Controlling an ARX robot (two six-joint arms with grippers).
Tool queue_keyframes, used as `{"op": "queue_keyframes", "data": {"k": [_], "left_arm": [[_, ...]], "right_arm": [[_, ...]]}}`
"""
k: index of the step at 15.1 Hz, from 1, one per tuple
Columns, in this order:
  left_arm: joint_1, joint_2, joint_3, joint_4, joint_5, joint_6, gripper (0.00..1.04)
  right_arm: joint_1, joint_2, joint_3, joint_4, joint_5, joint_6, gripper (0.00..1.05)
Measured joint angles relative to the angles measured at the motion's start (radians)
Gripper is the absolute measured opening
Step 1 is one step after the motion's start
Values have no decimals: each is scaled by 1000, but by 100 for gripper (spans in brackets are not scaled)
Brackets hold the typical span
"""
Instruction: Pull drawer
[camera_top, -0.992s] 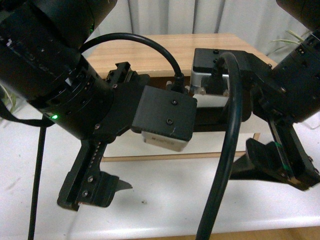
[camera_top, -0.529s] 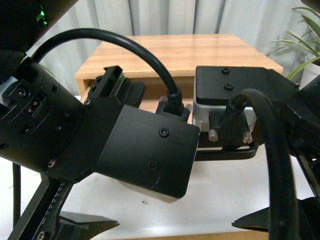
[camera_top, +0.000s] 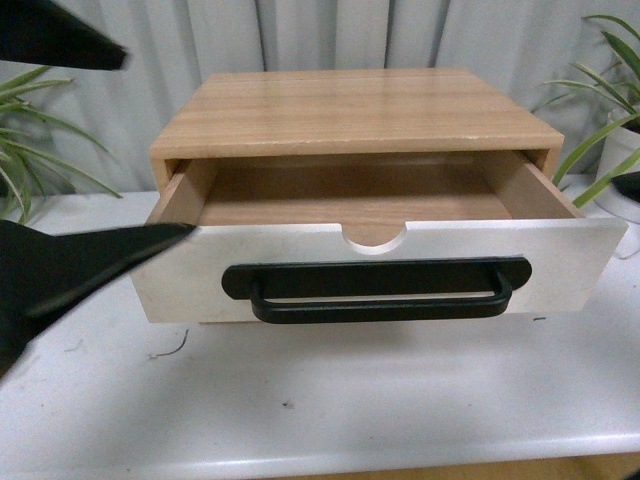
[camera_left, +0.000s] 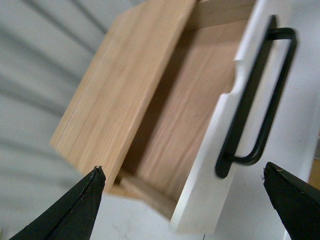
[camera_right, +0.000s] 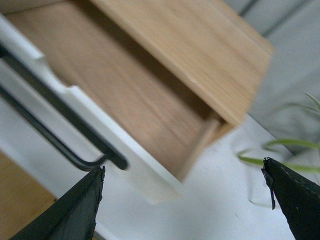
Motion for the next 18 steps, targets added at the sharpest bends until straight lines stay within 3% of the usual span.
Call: {"op": "queue_keyframes", "data": {"k": [2, 5, 8, 10, 11, 12, 13, 15, 16, 17, 18], "left_arm": [[172, -259, -173, 12, -19, -283, 98], [410, -548, -317, -98, 43, -561, 98], [620, -675, -386, -128, 145, -789, 98], [619, -675, -386, -125, 149, -846, 98], [579, -709, -436, 23, 45, -848, 88], [525, -768, -481, 70, -37, -847, 74], [494, -777, -489, 66, -80, -848, 63], [451, -816, -517, 48, -137, -848, 38], [372, -838, -526, 33, -227, -849, 25], [302, -898, -526, -40, -255, -848, 11], [307, -970, -543, -109, -268, -854, 1]], "right_arm": [[-116, -236, -199, 97, 212, 218, 98], [-179, -522, -373, 8, 349, 458, 98], [-246, -702, -452, 13, 464, 645, 98], [-249, -700, -452, 15, 468, 693, 98], [-285, -710, -486, 129, 354, 682, 92], [-319, -755, -539, 206, 181, 650, 77], [-298, -774, -554, 203, 111, 639, 66], [-169, -820, -578, 182, 203, 623, 41], [-166, -835, -589, 176, 213, 622, 28], [-171, -856, -601, 164, 217, 622, 14], [-171, -871, -605, 160, 219, 621, 3]]}}
